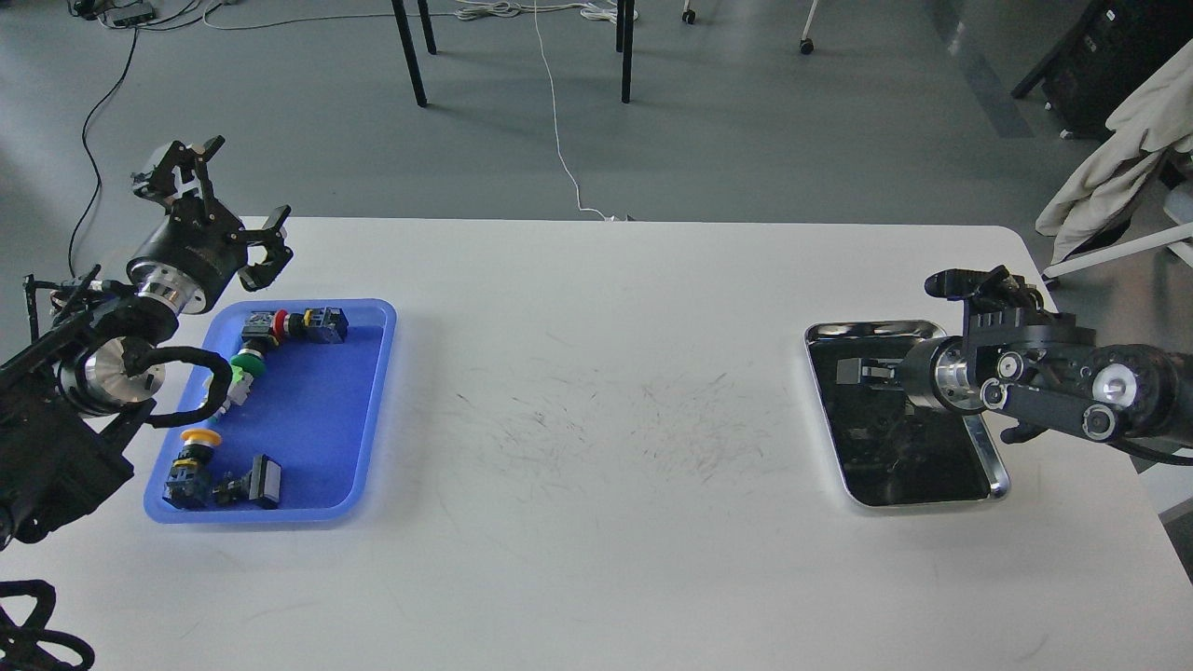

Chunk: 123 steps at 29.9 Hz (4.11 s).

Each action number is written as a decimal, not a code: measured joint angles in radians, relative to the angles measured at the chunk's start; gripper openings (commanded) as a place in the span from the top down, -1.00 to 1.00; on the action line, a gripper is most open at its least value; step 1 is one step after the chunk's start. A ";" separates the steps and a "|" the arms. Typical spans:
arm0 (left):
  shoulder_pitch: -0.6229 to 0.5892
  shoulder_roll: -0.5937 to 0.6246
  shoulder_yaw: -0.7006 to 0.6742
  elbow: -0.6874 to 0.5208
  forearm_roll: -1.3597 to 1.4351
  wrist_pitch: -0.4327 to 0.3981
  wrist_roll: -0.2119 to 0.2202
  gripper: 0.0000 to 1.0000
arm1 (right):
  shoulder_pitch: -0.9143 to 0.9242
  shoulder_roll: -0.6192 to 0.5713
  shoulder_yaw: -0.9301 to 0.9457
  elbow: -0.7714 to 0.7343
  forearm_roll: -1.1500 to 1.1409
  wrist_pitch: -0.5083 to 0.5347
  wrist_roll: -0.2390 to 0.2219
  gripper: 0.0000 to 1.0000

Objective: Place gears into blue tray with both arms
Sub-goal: 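Lower the right gripper and grasp a small black part in the metal tray, then carry the black part with the right gripper toward the table center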

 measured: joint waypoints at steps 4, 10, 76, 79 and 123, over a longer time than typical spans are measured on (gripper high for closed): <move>0.000 0.000 0.000 0.000 0.006 0.000 0.000 -0.97 | -0.001 0.008 -0.001 -0.013 0.000 0.000 0.000 -0.35; 0.000 0.000 -0.001 0.000 0.011 0.001 0.000 -0.97 | 0.000 0.017 -0.001 -0.016 0.000 0.000 0.005 -0.30; 0.003 0.002 0.000 0.001 0.011 0.003 -0.002 -0.97 | 0.214 0.094 -0.029 0.129 0.147 -0.008 0.072 0.96; 0.003 0.002 -0.001 0.002 0.011 0.003 -0.002 -0.97 | 0.214 0.187 -0.015 0.094 0.194 -0.020 0.073 0.96; 0.003 0.002 -0.001 0.006 0.011 0.000 -0.001 -0.97 | 0.072 0.493 0.124 -0.008 0.463 -0.047 0.116 0.86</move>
